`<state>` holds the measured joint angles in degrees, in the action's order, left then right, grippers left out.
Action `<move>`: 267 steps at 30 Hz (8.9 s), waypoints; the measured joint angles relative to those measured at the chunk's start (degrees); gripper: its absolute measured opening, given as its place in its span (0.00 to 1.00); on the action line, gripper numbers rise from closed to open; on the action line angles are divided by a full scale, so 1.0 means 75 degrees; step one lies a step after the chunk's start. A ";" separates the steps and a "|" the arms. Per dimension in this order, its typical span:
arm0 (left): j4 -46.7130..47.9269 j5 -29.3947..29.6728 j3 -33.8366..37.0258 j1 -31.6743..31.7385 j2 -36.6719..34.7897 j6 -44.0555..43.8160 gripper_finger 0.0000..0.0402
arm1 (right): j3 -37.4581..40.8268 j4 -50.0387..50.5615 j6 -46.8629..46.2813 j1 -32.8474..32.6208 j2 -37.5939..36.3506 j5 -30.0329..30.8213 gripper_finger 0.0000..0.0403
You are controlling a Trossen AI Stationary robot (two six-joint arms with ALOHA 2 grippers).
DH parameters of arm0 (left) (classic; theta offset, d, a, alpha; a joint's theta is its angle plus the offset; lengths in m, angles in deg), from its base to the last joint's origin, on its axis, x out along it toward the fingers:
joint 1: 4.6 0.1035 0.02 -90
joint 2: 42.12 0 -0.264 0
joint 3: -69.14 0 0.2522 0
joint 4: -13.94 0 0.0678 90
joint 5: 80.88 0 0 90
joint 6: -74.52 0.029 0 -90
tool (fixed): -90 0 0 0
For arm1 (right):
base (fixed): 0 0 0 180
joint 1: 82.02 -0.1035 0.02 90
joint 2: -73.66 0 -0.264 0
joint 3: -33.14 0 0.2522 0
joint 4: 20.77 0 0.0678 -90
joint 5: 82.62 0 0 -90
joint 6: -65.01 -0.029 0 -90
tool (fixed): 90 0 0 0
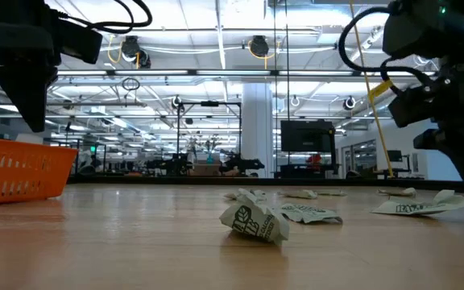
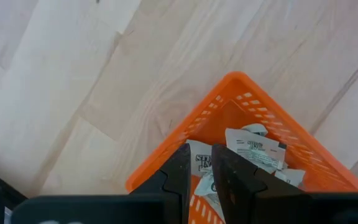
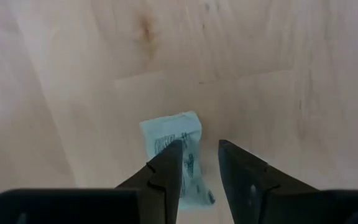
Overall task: Pick and place Stevia / Truvia into bins
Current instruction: Put the white stevia packet into the orange bin
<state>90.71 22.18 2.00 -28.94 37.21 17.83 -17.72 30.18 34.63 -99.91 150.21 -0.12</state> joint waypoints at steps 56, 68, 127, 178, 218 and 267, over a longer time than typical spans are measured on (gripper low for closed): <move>-0.0053 0.3596 -0.0734 0.3922 -0.1340 0.3497 0.18 | -0.6477 -1.0552 0.5120 0.1211 0.6948 0.0366 0.00; -0.1387 0.3013 -0.0734 0.4150 -0.1443 0.4603 0.18 | -0.8210 -1.1173 0.5116 0.1510 0.8767 0.0369 0.00; -0.1409 0.2057 -0.0726 0.3787 -0.1431 0.4474 0.18 | -0.2780 0.1841 0.1204 0.1406 0.1519 0.2958 0.32; -0.1885 0.2679 -0.0726 0.3896 -0.1431 0.4543 0.18 | -0.0070 -0.8954 0.1602 0.2020 0.0512 0.0553 0.00; -0.2535 0.2401 -0.0726 0.4727 -0.1428 0.5432 0.18 | -0.8011 -1.0531 0.4380 0.1491 0.8627 0.0589 0.07; -0.2617 0.2241 -0.0726 0.4727 -0.1428 0.4996 0.18 | -0.5855 0.4409 -0.0003 0.1018 0.4269 0.3389 0.14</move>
<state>71.08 38.99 -3.45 6.51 26.50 55.30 -61.64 63.24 34.61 -92.27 182.23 25.30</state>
